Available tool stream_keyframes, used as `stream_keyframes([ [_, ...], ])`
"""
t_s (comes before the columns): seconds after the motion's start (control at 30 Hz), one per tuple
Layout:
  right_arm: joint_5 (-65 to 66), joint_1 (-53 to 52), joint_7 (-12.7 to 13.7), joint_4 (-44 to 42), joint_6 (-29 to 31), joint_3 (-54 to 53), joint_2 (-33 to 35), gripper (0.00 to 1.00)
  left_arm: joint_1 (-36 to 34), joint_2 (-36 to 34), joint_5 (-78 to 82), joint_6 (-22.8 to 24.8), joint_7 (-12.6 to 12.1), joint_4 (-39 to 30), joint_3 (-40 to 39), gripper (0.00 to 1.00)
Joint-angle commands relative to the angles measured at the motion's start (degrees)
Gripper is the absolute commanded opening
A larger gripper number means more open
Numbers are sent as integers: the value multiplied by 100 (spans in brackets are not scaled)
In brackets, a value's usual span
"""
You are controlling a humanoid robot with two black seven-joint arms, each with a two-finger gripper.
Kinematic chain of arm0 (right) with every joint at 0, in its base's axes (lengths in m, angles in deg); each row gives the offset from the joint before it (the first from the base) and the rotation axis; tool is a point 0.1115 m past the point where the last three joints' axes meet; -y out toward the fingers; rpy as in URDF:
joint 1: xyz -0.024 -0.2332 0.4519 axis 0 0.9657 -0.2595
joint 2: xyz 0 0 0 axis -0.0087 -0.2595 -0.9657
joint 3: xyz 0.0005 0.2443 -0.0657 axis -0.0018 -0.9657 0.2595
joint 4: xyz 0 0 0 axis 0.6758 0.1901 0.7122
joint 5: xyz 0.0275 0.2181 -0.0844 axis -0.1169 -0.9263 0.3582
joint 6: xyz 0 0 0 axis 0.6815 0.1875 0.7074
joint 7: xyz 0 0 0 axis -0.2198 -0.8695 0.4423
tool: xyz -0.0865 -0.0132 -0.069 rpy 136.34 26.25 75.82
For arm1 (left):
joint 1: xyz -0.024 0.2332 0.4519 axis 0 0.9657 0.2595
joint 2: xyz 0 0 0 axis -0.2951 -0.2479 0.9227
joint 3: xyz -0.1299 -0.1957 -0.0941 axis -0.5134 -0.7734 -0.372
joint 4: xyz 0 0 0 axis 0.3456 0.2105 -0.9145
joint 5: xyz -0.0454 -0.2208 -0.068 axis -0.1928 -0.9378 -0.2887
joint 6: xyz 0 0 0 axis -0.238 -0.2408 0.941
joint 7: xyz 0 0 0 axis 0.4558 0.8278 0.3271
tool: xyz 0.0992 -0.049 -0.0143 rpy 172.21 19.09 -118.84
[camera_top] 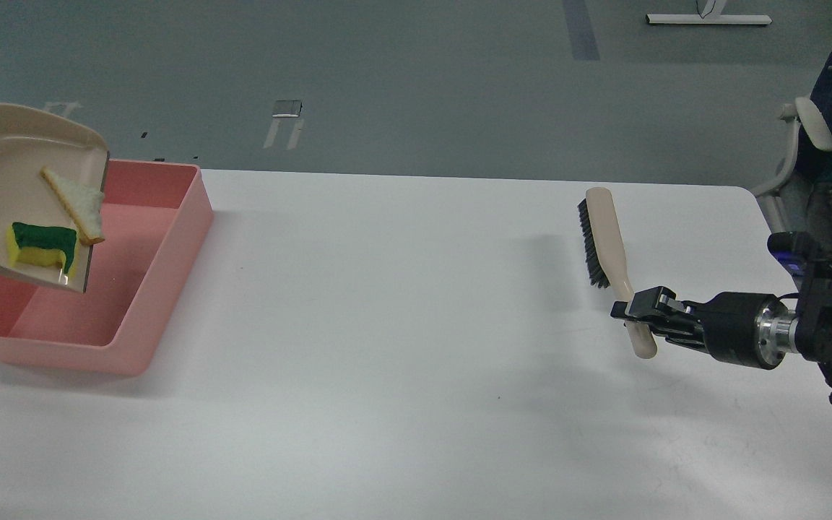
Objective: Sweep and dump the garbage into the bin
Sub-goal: 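Lift the dustpan over the pink bin and tilt it to dump, then bring the empty dustpan back and lower it onto the table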
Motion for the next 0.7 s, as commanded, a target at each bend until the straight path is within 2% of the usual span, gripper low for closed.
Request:
stream_keyframes([
  [0.0, 0, 0, 0, 5, 1, 0, -1, 0, -1, -128, 518, -322, 38, -4, 2, 0],
  [0.23, 0, 9, 0, 5, 1, 0, -10, 0, -106, -400, 475, -648, 38, -4, -7, 0],
  [0.5, 0, 9, -9, -12, 1, 9, -36, 0, -722, -365, -122, -403, -28, -276, 2, 0],
  [0.67, 0, 9, -9, -12, 1, 9, -28, 0, -1003, -260, -746, 212, -573, -952, 2, 0],
])
